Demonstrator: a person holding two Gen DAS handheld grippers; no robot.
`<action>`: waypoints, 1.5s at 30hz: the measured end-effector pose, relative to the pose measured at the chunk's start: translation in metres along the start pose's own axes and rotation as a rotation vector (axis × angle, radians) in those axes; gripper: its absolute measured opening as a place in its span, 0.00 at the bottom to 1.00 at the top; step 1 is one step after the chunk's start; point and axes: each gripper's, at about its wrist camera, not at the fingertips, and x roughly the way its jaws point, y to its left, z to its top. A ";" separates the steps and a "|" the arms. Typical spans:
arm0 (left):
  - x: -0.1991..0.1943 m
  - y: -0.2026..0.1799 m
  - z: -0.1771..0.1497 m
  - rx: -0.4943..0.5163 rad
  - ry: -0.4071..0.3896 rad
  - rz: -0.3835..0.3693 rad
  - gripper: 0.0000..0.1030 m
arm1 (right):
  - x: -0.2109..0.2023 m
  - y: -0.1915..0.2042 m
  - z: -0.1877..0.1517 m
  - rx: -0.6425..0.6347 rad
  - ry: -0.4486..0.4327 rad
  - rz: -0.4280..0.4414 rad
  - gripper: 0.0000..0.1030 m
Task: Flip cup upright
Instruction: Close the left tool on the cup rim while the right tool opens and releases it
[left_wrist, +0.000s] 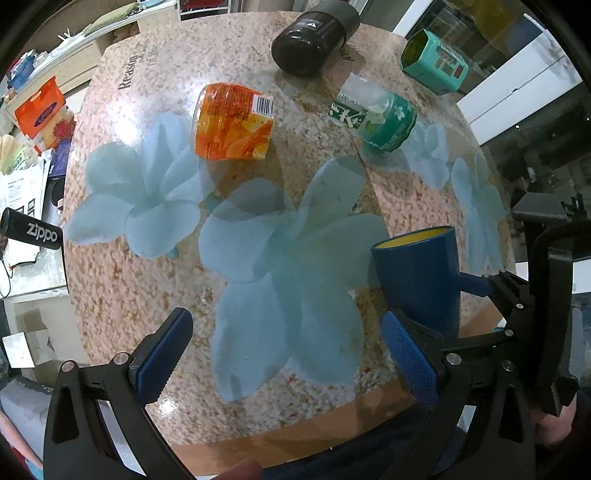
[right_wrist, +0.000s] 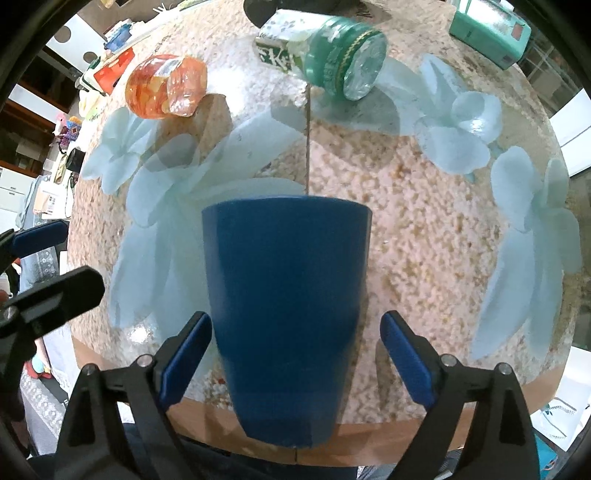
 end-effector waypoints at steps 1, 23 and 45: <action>-0.001 0.000 -0.001 0.001 -0.002 -0.004 1.00 | -0.003 -0.001 -0.001 0.000 -0.002 0.000 0.90; -0.045 -0.057 0.002 0.016 -0.005 -0.170 1.00 | -0.129 -0.051 -0.020 0.054 -0.158 -0.069 0.99; 0.036 -0.100 0.018 -0.227 0.043 -0.069 1.00 | -0.116 -0.106 0.025 -0.161 -0.060 0.155 1.00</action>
